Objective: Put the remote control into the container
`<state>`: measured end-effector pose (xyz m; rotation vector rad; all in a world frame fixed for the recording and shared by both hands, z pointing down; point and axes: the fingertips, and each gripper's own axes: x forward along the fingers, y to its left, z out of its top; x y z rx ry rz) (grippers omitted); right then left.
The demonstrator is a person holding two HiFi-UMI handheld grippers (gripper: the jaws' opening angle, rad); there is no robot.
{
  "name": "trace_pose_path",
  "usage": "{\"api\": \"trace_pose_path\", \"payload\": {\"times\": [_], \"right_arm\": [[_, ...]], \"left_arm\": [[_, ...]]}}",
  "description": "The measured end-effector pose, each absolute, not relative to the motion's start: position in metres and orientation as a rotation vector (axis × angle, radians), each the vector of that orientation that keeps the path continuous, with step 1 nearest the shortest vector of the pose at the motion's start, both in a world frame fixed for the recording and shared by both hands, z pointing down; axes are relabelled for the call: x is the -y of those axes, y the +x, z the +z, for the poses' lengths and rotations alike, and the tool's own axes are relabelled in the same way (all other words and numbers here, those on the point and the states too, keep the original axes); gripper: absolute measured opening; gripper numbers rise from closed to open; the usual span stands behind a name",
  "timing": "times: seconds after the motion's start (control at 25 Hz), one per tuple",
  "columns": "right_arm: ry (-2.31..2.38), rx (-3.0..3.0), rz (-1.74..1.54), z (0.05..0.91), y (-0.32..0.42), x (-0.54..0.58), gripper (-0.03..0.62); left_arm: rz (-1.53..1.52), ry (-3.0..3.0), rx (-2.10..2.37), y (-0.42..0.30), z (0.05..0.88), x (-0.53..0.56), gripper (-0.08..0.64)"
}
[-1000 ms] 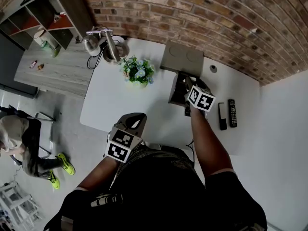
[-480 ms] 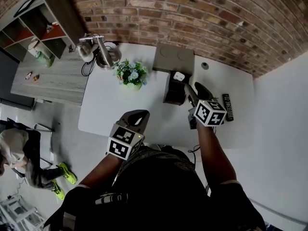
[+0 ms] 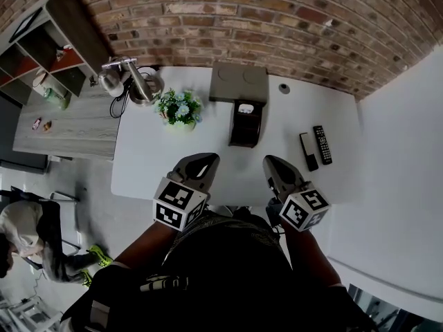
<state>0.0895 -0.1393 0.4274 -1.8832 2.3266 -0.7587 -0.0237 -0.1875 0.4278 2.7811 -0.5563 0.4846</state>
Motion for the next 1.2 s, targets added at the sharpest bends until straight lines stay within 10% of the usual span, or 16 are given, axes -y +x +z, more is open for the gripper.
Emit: {"api": "trace_pose_path", "payload": {"times": [1.2], "right_arm": [[-1.993,-2.345,-0.853,0.458,0.093,0.123,0.009]], "left_arm": [[0.525,2.750,0.402,0.009,0.441,0.168,0.005]]}}
